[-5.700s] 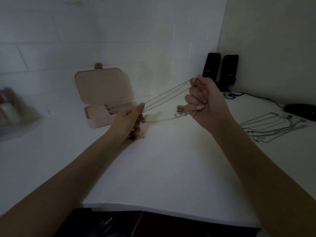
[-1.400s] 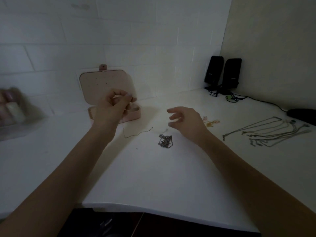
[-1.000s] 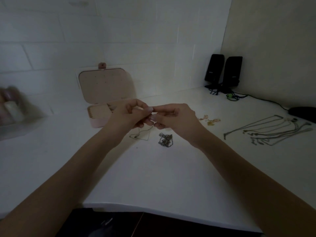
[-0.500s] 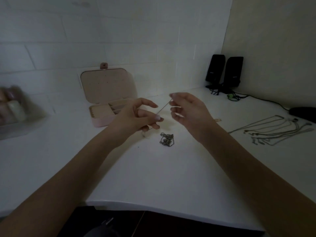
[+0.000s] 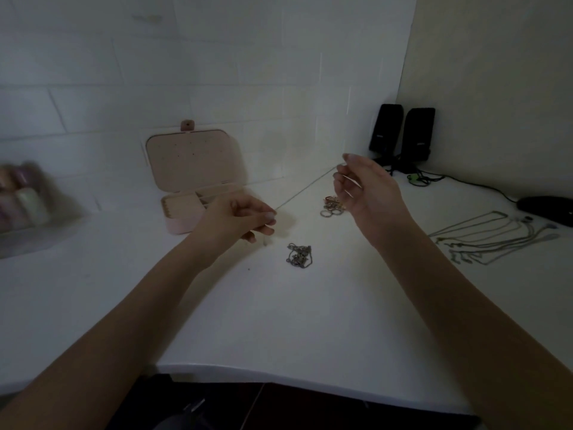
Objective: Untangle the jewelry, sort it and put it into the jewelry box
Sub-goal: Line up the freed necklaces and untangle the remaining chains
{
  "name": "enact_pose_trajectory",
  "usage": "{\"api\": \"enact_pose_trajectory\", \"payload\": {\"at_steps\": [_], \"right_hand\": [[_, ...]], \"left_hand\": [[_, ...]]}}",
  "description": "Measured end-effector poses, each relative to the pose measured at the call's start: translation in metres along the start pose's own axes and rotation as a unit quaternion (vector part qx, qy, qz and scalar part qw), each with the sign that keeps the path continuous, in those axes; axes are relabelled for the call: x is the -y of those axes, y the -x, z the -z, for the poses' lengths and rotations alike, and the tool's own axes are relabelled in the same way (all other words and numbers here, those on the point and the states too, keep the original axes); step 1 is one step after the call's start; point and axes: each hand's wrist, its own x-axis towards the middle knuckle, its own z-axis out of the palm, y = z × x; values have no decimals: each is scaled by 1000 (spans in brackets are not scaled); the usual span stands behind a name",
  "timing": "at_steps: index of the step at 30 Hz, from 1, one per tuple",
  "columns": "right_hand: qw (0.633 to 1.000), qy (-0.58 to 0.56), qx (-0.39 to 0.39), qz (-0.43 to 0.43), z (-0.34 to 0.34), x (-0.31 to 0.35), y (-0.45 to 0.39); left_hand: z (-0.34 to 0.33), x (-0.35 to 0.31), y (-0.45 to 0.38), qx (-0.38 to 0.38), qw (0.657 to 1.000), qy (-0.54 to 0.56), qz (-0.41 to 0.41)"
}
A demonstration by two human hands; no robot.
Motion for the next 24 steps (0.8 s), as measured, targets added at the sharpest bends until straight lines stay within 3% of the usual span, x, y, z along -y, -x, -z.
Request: {"api": "enact_pose_trajectory", "payload": {"at_steps": [13,19,24], "right_hand": [[998,25,-39,50,5,3,-3],[969,129,-159,140,14,-3,-2],[943,148,-230,187,29,0,-2]], "left_hand": [[1,8,-1,5,991,-131,-11],[1,11,-2,10,988,-150,-26],[-11,8,0,10,975,-212,-62]]}}
